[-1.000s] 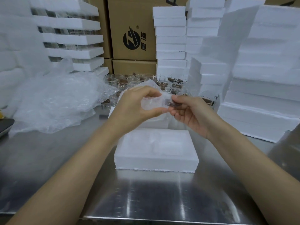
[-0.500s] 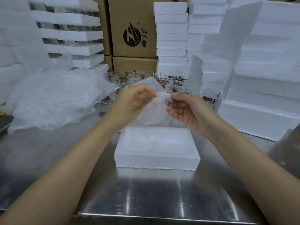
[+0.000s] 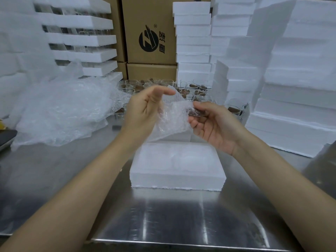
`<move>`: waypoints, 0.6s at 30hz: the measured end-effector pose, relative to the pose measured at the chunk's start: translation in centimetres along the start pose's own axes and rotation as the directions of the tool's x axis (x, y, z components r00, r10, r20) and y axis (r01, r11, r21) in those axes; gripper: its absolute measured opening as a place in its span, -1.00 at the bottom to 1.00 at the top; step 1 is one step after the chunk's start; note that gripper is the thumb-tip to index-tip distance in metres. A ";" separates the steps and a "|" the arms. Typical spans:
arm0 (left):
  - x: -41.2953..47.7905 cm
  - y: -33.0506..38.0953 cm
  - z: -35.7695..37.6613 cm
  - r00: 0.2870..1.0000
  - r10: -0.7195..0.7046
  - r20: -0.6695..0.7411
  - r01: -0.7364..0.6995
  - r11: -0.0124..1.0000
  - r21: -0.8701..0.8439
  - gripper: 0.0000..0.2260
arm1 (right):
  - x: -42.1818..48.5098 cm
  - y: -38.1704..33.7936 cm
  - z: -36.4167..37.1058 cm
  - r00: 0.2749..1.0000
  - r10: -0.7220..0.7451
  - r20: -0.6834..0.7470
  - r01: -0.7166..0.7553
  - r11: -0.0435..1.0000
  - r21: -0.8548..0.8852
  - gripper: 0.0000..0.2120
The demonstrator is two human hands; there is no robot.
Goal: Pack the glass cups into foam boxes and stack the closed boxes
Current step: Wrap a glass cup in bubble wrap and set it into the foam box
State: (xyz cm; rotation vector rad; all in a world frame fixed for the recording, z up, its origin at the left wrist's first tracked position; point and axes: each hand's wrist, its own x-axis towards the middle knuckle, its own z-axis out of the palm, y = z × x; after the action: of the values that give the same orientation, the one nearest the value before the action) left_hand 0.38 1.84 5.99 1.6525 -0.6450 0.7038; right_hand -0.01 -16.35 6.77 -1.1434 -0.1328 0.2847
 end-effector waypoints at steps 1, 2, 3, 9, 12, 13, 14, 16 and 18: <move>0.0 0.0 0.0 0.999 -0.028 -0.035 0.027 0.999 -0.029 -0.62 | 0.0 0.0 0.0 1.000 0.006 0.002 -0.006 1.000 0.015 -0.82; 0.1 -0.1 0.1 0.997 -0.050 -0.064 0.046 0.997 -0.054 -0.61 | 0.0 0.1 0.0 1.000 0.012 0.005 -0.012 0.999 0.030 -0.83; 0.0 -0.1 0.1 0.995 -0.066 -0.076 0.060 0.995 -0.076 -0.60 | 0.0 0.1 0.0 1.000 0.018 0.011 -0.018 0.999 0.036 -0.83; 0.1 0.1 -0.1 0.995 -0.082 -0.053 0.073 0.987 -0.146 -0.51 | -0.1 0.4 0.3 0.999 0.039 0.008 -0.039 0.999 0.010 -0.78; 0.2 -0.1 -0.4 0.988 -0.132 -0.081 0.122 0.986 -0.118 -0.45 | -0.2 0.4 0.5 0.999 0.047 0.017 -0.047 0.999 0.010 -0.85; 0.3 -0.2 -0.3 0.985 -0.148 -0.092 0.135 0.982 -0.134 -0.43 | -0.3 0.3 0.5 0.999 0.044 0.020 -0.044 0.999 0.009 -0.85; 0.5 -0.3 -0.4 0.981 -0.163 -0.102 0.145 0.976 -0.164 -0.42 | -0.3 0.3 0.5 0.999 0.034 0.017 -0.034 0.999 0.018 -0.84; 1.1 -0.9 -0.8 0.976 -0.179 -0.128 0.152 0.969 -0.195 -0.53 | -0.2 -0.1 0.4 1.000 -0.013 -0.018 0.015 0.996 0.091 -0.86; 1.6 -2.0 -1.5 0.967 -0.199 -0.160 0.193 0.980 -0.051 -0.75 | 0.0 -0.6 -0.2 0.993 -0.076 -0.094 0.093 0.976 0.198 -0.84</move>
State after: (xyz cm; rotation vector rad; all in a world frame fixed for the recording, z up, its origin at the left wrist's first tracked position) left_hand 2.69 3.63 6.10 1.5813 -0.3680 0.6729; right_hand 0.10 -16.77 7.28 -0.9435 -0.0745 0.1689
